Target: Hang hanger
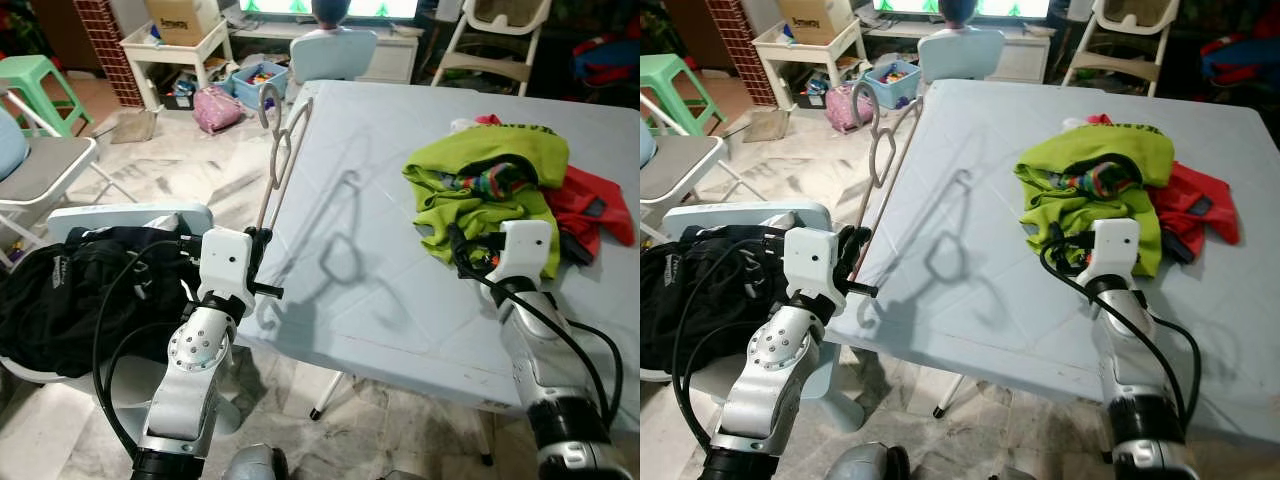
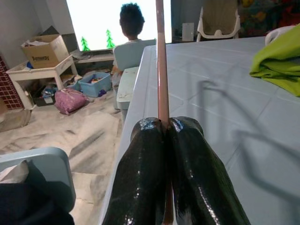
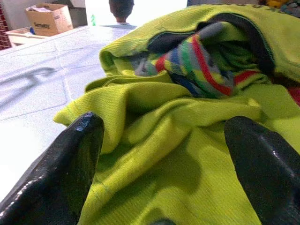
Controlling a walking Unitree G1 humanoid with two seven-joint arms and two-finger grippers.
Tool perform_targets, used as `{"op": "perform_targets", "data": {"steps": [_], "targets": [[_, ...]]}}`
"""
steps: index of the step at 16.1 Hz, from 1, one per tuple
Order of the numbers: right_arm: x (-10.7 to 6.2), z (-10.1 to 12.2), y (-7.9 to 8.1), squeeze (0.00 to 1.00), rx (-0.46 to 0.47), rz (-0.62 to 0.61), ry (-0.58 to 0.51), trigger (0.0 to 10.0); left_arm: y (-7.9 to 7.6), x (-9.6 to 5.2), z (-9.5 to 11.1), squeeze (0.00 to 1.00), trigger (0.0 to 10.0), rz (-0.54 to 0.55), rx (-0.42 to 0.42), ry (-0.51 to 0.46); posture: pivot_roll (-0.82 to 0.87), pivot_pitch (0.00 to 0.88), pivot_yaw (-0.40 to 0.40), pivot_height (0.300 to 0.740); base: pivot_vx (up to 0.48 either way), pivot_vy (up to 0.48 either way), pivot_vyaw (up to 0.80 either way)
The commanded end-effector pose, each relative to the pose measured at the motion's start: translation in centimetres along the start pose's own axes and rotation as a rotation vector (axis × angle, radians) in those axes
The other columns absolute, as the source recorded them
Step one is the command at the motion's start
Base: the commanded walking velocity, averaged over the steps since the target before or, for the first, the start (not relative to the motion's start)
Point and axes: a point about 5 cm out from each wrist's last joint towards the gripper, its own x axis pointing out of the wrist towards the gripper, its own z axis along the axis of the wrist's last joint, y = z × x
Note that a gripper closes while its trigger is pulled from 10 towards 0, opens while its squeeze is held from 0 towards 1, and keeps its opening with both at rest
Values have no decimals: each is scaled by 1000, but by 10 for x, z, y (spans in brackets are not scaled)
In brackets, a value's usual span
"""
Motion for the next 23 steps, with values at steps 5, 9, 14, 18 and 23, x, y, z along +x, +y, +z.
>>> {"op": "perform_targets", "data": {"steps": [5, 9, 14, 18, 23], "targets": [[0, 4, 7, 0, 4, 21, 0, 10000, 1, 3, 1, 0, 10000, -1, 7, -6, 8, 1, 47, 740, -277, 0, 0], [2, 7, 13, 0, 10, 38, 2, 10000, 3, 3, 0, 0, 10000, -2, 9, -5, 14, 0, 42, 740, -278, 0, 0], [3, 7, 14, 0, 10, 41, 6, 10000, 1, 3, 0, 0, 10000, -3, 5, -7, 10, 0, 42, 740, -279, 0, 0], [2, 6, 17, 0, 14, 46, 9, 10000, 1, 2, -1, 0, 10000, 3, 5, -4, 12, 0, 41, 740, 0, 0, 0], [6, 9, 16, 0, 28, 37, 8, 10000, 0, 3, -3, 0, 10000, 4, -59, 13, 14, 0, 39, 740, 0, 192, 0]]}}
